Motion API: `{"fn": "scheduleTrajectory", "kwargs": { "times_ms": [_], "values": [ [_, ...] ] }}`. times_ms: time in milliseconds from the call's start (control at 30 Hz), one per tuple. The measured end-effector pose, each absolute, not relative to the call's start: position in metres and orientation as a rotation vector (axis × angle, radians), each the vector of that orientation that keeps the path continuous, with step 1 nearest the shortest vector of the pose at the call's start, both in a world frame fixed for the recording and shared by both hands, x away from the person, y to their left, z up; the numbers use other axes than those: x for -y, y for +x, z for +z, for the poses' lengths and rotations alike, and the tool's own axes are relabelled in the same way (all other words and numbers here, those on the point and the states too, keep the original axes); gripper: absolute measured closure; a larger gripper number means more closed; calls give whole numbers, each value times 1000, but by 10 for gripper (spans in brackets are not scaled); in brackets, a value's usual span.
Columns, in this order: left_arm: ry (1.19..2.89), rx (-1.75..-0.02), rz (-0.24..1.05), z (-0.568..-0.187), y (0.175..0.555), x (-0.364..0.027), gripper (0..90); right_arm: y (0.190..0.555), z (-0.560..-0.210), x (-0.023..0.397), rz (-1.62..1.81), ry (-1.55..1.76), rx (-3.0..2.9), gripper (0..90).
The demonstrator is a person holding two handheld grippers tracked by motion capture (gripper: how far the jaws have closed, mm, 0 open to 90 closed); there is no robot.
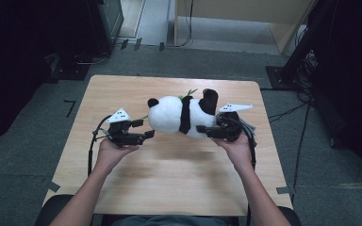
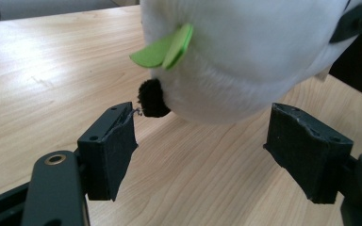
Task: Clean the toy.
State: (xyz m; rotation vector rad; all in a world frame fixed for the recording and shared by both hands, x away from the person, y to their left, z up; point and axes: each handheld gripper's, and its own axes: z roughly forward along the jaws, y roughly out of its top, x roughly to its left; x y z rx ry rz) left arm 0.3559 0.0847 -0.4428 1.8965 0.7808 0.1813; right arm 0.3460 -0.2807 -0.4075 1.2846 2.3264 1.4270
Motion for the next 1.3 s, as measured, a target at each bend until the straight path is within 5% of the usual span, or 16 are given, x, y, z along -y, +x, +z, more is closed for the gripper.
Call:
{"fn": "scheduleTrajectory", "kwargs": {
  "times_ms": [267,533,667,900,1300],
  "values": [
    [1938,-730,251,-448,348,-67,255,341,-406,269,1420,1272,-2398,450],
    [1923,-784,219,-442,345,-69,489,341,-411,265,1433,1346,-2432,432],
    [1932,-813,188,-442,345,-69,585,341,-415,264,1418,1302,-2422,309],
    [1918,-869,97,-442,350,-73,611,343,-423,268,1446,1274,-2405,220],
    [1826,-974,-81,-440,361,-89,600,333,-422,264,1379,1055,-2467,200]
  ]
}}
